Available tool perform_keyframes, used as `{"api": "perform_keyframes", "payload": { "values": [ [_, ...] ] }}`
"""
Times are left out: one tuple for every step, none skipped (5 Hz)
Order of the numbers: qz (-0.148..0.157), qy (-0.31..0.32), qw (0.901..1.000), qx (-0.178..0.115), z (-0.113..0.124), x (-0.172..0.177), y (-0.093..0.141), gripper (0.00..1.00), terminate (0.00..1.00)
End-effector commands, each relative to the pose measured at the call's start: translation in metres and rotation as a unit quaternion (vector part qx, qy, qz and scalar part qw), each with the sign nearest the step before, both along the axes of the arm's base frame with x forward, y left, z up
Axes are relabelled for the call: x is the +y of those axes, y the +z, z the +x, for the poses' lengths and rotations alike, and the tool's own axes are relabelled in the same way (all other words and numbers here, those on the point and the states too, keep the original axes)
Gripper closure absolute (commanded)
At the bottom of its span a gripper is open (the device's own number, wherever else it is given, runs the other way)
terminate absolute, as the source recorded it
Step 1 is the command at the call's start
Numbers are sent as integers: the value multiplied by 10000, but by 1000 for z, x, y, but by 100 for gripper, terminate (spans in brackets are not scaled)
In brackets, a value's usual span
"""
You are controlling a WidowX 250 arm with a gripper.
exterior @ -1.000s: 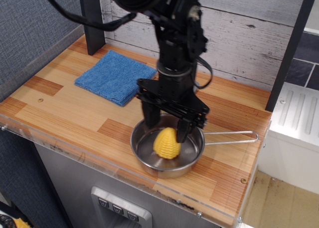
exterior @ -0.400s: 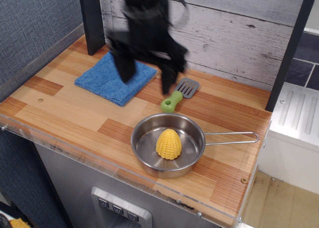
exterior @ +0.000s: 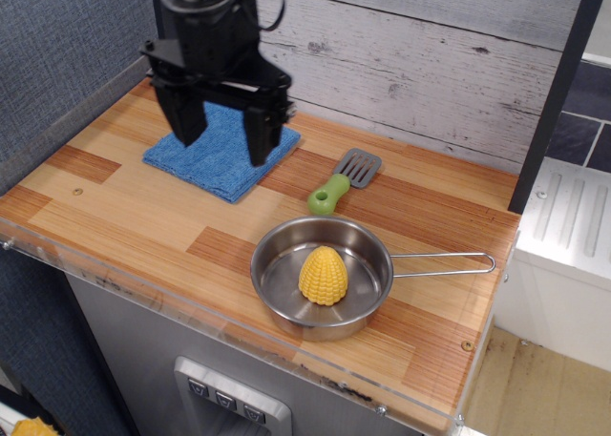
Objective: Place the potato inside the pot
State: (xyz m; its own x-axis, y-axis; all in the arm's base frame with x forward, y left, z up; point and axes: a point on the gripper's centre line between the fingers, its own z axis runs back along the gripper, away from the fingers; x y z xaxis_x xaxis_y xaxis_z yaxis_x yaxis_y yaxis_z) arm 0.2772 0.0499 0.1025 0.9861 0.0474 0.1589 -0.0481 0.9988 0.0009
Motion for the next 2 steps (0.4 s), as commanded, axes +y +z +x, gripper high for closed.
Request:
{"api": "perform_keyframes", "payload": {
  "values": [
    [-145,-43,9999,34,-1,13,2,0,0],
    [-145,-43,9999,34,-1,13,2,0,100]
  ]
}}
